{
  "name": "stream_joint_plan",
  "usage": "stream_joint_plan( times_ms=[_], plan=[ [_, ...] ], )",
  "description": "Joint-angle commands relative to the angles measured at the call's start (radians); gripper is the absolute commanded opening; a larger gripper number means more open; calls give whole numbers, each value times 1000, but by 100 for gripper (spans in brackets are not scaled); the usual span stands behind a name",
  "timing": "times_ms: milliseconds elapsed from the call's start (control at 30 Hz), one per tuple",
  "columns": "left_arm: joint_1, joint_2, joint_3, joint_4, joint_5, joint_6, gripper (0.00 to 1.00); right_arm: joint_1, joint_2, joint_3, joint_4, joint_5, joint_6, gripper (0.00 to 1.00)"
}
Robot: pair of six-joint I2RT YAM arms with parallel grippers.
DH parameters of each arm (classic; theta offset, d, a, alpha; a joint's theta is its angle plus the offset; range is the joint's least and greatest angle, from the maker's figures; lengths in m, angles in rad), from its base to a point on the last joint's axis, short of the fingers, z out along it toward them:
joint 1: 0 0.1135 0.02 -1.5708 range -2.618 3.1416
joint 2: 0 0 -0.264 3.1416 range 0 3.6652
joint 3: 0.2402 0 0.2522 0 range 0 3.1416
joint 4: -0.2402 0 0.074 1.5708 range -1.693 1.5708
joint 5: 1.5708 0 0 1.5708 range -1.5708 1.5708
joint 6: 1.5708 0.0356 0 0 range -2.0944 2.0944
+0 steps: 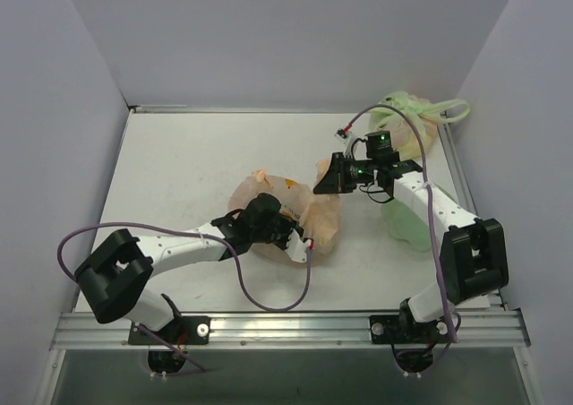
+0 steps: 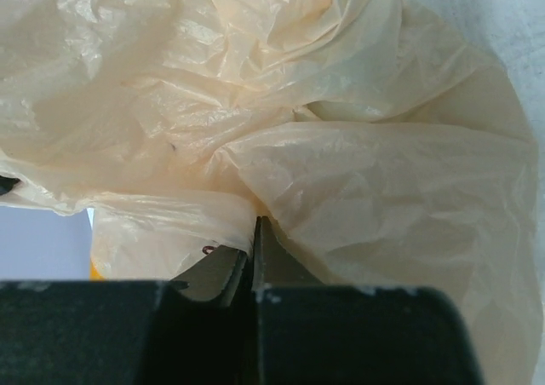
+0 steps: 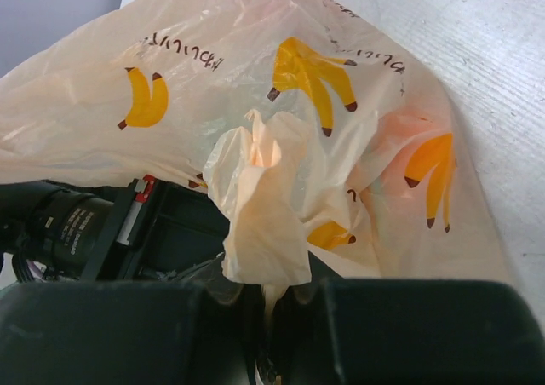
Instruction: Place the fake fruits into the plastic bag and tie a complex knot
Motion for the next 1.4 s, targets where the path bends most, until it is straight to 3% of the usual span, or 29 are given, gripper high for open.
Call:
stream_joint_plan(
  times_ms=[0,100,167,200,300,433,533,667,700,800,900,1100,1200,1300,1367],
  plan=[
    [-38,-22,-9,-121,24,-55,18,0,17,76,30,63,-15,0],
    [-43,-120,91,-231,102,-220,58,14,26,96,-4,55,-50,0],
    [-43,-174,205,-329,166,-355,72,19,22,104,-23,49,-84,0],
    [-43,-234,234,-344,190,-404,85,20,20,104,-27,49,-98,0],
    [-43,-353,304,-383,282,-547,97,26,-1,96,-37,52,-138,0],
    [-27,-475,358,-409,273,-742,97,35,-21,96,-69,51,-188,0],
    [83,-575,343,-437,260,-842,97,42,-26,104,-86,42,-217,0],
    [354,-645,328,-539,372,-864,97,45,-26,122,-111,29,-250,0],
    [499,-655,326,-552,501,-850,97,49,-26,125,-117,26,-257,0],
    [730,-618,317,-590,715,-788,97,54,-26,139,-145,22,-317,0],
    [850,-532,323,-601,866,-717,97,60,-27,155,-177,23,-349,0],
    [780,-468,291,-598,908,-608,97,66,-24,175,-200,28,-369,0],
    [705,-492,208,-549,841,-574,97,72,-21,185,-214,26,-383,0],
    [613,-524,78,-275,637,-728,97,77,-18,195,-228,15,-400,0],
    [580,-512,47,-116,526,-741,97,80,-20,198,-235,0,-415,0]
  ],
)
